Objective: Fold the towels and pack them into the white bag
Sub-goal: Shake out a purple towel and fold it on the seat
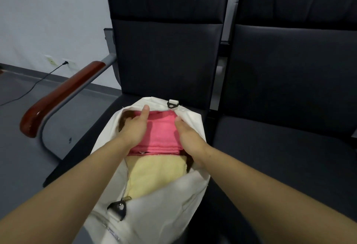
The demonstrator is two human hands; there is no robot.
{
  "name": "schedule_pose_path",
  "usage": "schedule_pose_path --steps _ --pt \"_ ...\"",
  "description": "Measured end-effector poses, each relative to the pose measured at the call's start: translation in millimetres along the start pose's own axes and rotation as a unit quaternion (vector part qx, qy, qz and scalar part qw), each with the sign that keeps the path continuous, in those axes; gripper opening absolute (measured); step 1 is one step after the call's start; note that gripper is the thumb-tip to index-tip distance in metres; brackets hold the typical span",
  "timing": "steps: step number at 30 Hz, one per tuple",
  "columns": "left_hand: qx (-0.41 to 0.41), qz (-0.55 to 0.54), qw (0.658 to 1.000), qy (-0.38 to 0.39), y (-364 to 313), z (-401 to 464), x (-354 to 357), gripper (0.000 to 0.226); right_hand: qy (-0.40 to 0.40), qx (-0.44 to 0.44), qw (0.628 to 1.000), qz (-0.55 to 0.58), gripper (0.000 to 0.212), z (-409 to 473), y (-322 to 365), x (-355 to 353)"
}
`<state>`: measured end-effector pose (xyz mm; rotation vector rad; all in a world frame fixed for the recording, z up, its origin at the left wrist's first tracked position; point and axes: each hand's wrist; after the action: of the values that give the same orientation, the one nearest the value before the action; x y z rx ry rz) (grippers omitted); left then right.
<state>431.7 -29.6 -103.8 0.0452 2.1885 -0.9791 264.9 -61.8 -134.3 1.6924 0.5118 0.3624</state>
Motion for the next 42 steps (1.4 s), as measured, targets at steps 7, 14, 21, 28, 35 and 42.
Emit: schedule_pose_path --steps 7,14,21,28,35,42 --pt "0.208 0.069 0.976 0.008 -16.8 -80.9 39.8 0.07 -0.016 -0.143 0.966 -0.217 0.049 -80.8 24.6 -66.2" --pt "0.288 0.215 0.932 0.045 -60.3 -177.3 162.5 0.076 -0.089 -0.101 0.865 -0.483 0.059 -179.1 2.8 -206.1" --pt "0.377 0.327 0.859 0.114 -107.1 -272.2 298.2 0.076 -0.144 0.004 0.807 -0.573 0.082 -300.5 -51.6 -338.7" --pt "0.434 0.415 0.78 0.178 -126.2 -333.7 429.1 0.073 -0.213 0.141 0.797 -0.548 0.095 -392.1 -117.6 -456.1" --pt "0.326 0.28 0.859 0.279 -146.2 -330.9 553.3 0.036 -0.252 0.242 0.789 -0.505 0.066 -432.6 -177.3 -532.1" --pt "0.129 0.066 0.971 0.19 -174.5 -314.8 619.8 0.073 -0.367 0.228 0.746 -0.507 0.086 -430.5 -190.5 -598.3"
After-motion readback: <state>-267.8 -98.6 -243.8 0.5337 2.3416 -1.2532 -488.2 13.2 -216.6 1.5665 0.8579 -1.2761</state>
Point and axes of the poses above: each hand's wrist, its own z-axis towards the middle knuckle, its own x-axis out of the palm, y = z × x, and after that the axes turned 10 degrees about -x, right-handed
